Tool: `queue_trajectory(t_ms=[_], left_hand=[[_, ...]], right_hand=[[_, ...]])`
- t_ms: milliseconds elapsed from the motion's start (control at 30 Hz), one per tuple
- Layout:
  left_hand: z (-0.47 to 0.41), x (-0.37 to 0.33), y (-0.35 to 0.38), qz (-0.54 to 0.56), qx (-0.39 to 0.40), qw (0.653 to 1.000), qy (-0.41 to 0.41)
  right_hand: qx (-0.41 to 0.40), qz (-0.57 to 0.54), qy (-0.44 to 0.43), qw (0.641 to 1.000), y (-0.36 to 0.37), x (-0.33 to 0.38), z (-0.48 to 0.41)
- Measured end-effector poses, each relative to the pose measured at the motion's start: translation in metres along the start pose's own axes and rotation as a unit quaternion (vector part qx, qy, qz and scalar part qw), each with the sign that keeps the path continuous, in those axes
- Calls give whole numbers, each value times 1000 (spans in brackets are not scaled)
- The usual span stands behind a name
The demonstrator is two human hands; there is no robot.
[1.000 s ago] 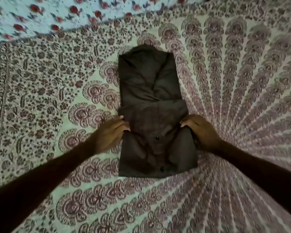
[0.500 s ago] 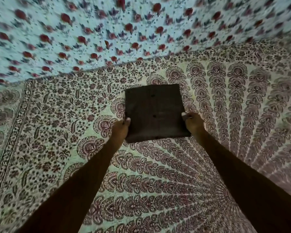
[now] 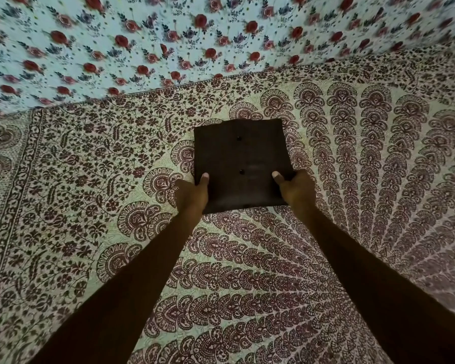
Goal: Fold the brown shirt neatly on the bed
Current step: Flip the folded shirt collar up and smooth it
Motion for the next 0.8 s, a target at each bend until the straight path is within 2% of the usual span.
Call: queue_trajectory(t_ms=[67, 133, 300, 400, 500, 667, 800], left_hand=[[-8, -2, 5, 133, 75, 988, -24], [-9, -6, 9, 198, 148, 968, -35], [15, -1, 15, 217, 261, 940, -30], [49, 20, 16, 273, 311, 909, -57], [90, 53, 12, 292, 338, 889, -102], [166, 111, -8, 245, 296, 918, -97], [230, 138, -32, 264, 297, 915, -67]], right_hand=[[52, -69, 31, 996, -2, 2, -7], [106, -94, 66, 988, -7, 8, -6], [195, -160, 70, 965, -12, -1, 10], [241, -221, 92, 941, -13, -23, 47], [267, -315, 133, 901, -9, -49, 103], [283, -373, 165, 868, 8, -85, 203], [279, -422, 144, 851, 14, -105, 277]])
Point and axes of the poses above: each hand's wrist, its own z-axis away from the middle knuckle, its own y-axis out of the palm, x = y × z, the point moved 6 cm from there along -z, towards the middle knuckle, and after that the axes turned 15 degrees about x, right-handed, at the moved point
